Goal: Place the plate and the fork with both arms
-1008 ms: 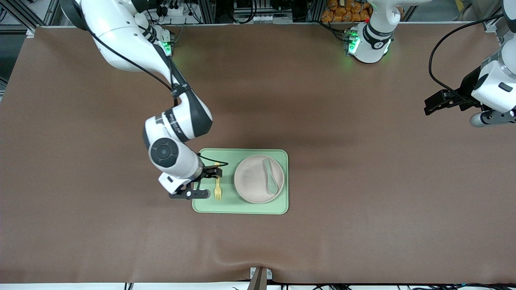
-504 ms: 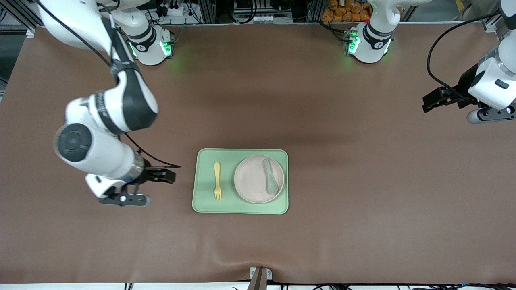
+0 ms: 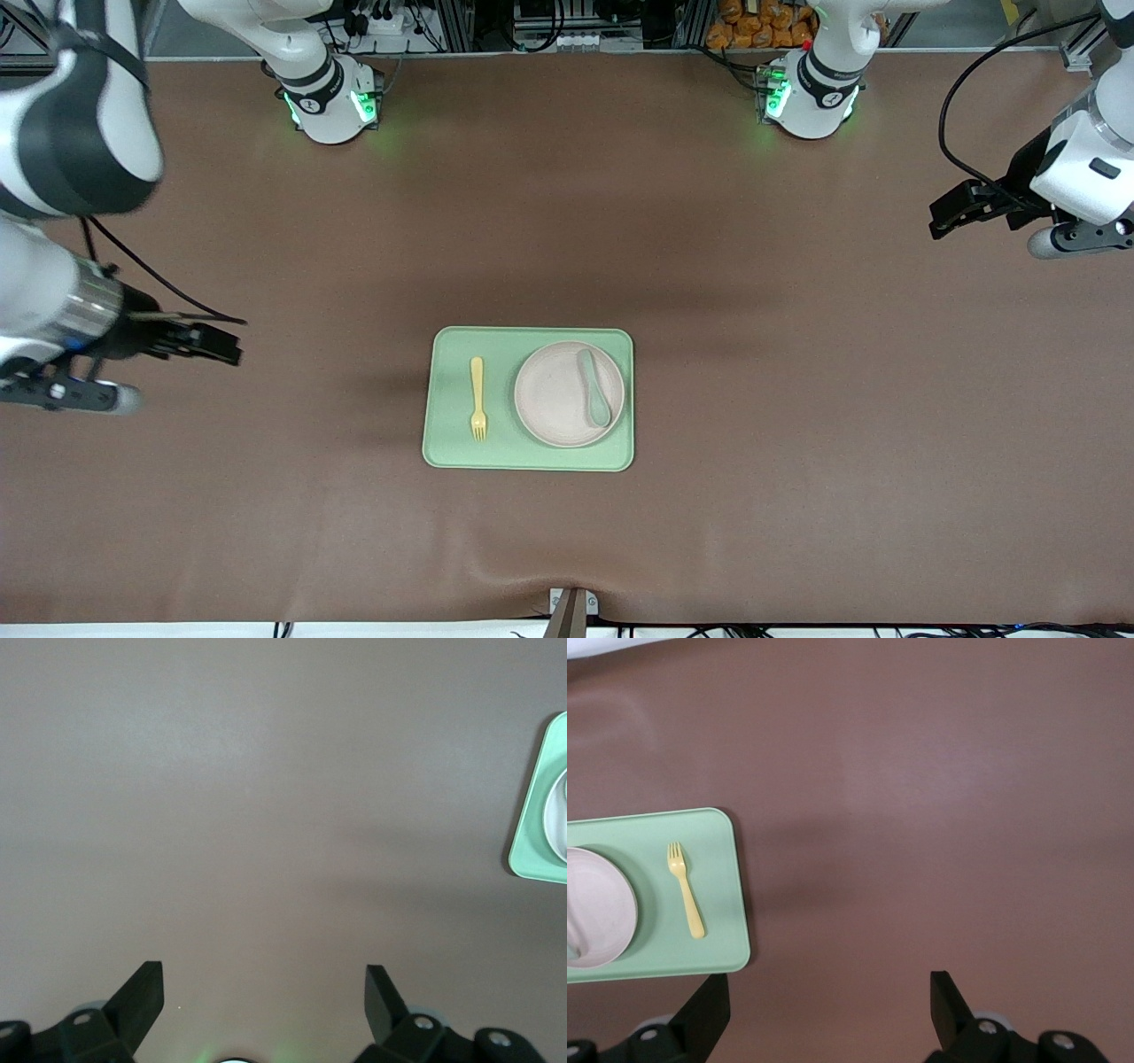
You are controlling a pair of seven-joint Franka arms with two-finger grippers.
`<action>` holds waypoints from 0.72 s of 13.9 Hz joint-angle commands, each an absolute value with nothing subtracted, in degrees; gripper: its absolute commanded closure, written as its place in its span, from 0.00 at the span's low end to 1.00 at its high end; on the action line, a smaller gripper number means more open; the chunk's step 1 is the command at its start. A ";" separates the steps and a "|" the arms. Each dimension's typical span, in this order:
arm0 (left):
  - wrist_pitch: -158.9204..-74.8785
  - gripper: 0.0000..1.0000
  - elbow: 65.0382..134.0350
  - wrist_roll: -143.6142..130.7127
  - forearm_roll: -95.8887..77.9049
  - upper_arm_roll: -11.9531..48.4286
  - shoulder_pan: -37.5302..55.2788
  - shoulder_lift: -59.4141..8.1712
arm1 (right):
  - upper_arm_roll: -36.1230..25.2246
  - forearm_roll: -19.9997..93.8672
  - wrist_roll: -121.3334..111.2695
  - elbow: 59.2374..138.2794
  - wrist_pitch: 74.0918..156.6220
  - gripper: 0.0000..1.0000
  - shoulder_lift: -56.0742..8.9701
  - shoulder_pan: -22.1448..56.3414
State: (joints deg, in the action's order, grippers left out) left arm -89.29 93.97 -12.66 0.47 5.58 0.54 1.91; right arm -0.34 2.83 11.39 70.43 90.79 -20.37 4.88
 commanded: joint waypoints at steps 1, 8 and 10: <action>-90.53 0.00 96.15 -12.39 0.09 5.80 0.26 3.87 | 0.79 2.81 10.72 72.68 89.39 0.00 -15.22 3.52; -91.05 0.00 97.03 -12.39 0.09 5.80 0.35 4.22 | 0.70 2.37 8.44 85.34 89.30 0.00 -1.41 2.37; -91.40 0.00 97.21 -12.39 0.09 5.98 0.26 4.22 | 0.79 1.67 8.35 85.43 89.03 0.00 -1.41 2.46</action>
